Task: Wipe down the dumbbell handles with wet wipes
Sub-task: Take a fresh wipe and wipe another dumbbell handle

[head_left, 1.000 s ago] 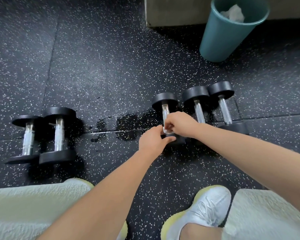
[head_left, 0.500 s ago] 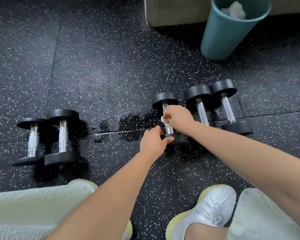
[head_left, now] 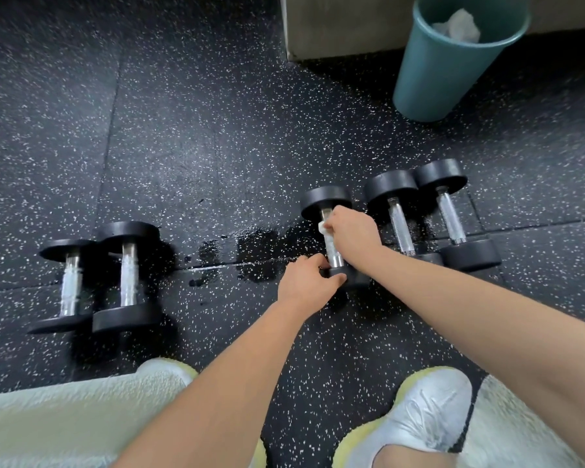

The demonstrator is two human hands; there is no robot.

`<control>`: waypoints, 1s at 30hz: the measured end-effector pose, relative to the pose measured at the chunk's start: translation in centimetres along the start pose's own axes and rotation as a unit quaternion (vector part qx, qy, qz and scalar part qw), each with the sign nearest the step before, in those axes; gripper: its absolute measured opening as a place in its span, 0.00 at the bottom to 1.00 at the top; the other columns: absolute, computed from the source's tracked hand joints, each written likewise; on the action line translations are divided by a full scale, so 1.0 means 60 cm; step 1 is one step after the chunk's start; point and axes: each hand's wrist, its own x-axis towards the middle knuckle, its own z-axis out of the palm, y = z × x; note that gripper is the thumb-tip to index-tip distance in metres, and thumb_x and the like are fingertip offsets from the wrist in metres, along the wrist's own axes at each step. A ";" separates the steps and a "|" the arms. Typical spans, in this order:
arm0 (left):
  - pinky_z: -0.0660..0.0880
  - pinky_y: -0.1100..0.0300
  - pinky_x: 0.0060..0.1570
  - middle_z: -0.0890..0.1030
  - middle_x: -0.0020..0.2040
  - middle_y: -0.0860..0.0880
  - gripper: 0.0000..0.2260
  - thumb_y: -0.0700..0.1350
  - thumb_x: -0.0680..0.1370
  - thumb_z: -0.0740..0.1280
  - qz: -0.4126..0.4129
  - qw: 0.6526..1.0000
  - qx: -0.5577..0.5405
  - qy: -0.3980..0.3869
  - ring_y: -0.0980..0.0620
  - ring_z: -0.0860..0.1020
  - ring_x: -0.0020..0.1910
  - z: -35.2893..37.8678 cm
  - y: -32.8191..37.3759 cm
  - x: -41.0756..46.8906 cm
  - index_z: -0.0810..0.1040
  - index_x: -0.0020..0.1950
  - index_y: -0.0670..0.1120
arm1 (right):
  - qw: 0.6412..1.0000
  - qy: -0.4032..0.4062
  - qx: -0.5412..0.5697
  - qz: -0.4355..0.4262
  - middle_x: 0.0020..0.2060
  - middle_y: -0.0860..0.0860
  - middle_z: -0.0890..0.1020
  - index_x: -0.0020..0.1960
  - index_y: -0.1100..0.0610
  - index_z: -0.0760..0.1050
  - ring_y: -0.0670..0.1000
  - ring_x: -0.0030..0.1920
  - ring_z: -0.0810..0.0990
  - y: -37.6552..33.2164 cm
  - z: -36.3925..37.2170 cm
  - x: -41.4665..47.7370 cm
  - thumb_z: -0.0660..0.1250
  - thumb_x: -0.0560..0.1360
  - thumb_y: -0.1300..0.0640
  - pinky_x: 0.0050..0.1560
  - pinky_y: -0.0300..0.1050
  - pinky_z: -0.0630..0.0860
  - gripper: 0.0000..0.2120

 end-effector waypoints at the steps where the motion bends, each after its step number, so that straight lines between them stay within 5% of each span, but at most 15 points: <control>1: 0.72 0.53 0.43 0.76 0.47 0.54 0.17 0.66 0.73 0.70 -0.009 1.000 0.002 -0.001 0.50 0.76 0.50 -0.002 0.007 -0.001 0.76 0.47 0.54 | 1.000 0.011 0.007 0.012 0.49 0.51 0.78 0.52 0.53 0.81 0.57 0.45 0.82 -0.003 -0.005 0.012 0.62 0.79 0.61 0.38 0.47 0.68 0.10; 7: 0.66 0.56 0.33 0.78 0.39 0.54 0.23 0.71 0.69 0.72 -0.061 0.998 -0.012 0.004 0.51 0.77 0.39 -0.012 0.023 -0.002 0.69 0.39 0.54 | 0.999 0.018 0.025 0.010 0.49 0.50 0.77 0.52 0.51 0.81 0.55 0.42 0.81 -0.013 -0.003 0.002 0.66 0.77 0.64 0.36 0.45 0.69 0.10; 13: 0.73 0.53 0.39 0.79 0.43 0.53 0.24 0.71 0.71 0.72 -0.083 0.996 -0.009 0.009 0.49 0.78 0.46 -0.009 0.006 -0.003 0.71 0.43 0.51 | 0.997 0.033 0.010 -0.065 0.45 0.49 0.76 0.48 0.52 0.82 0.53 0.43 0.79 -0.001 0.019 0.005 0.68 0.77 0.58 0.36 0.47 0.74 0.05; 17: 0.77 0.48 0.50 0.74 0.53 0.51 0.25 0.71 0.72 0.71 -0.092 0.996 -0.006 0.001 0.47 0.77 0.51 -0.004 0.001 -0.005 0.73 0.50 0.51 | 0.996 0.059 0.059 -0.041 0.47 0.50 0.77 0.50 0.50 0.83 0.54 0.46 0.79 -0.010 0.015 0.030 0.67 0.79 0.59 0.38 0.44 0.69 0.07; 26: 0.76 0.51 0.47 0.76 0.56 0.50 0.33 0.74 0.67 0.73 -0.137 0.990 -0.040 0.014 0.49 0.78 0.50 -0.007 -0.020 -0.007 0.72 0.57 0.50 | 0.988 -0.016 0.028 -0.151 0.48 0.49 0.78 0.53 0.51 0.83 0.53 0.47 0.80 0.006 0.003 -0.017 0.62 0.81 0.51 0.41 0.48 0.75 0.11; 30: 0.77 0.50 0.49 0.75 0.57 0.49 0.35 0.72 0.68 0.74 -0.160 0.986 -0.046 0.025 0.47 0.78 0.53 -0.002 -0.014 -0.010 0.70 0.60 0.47 | 0.995 0.013 0.051 -0.088 0.50 0.51 0.78 0.54 0.52 0.84 0.56 0.46 0.80 -0.006 -0.009 0.020 0.62 0.82 0.50 0.44 0.49 0.76 0.13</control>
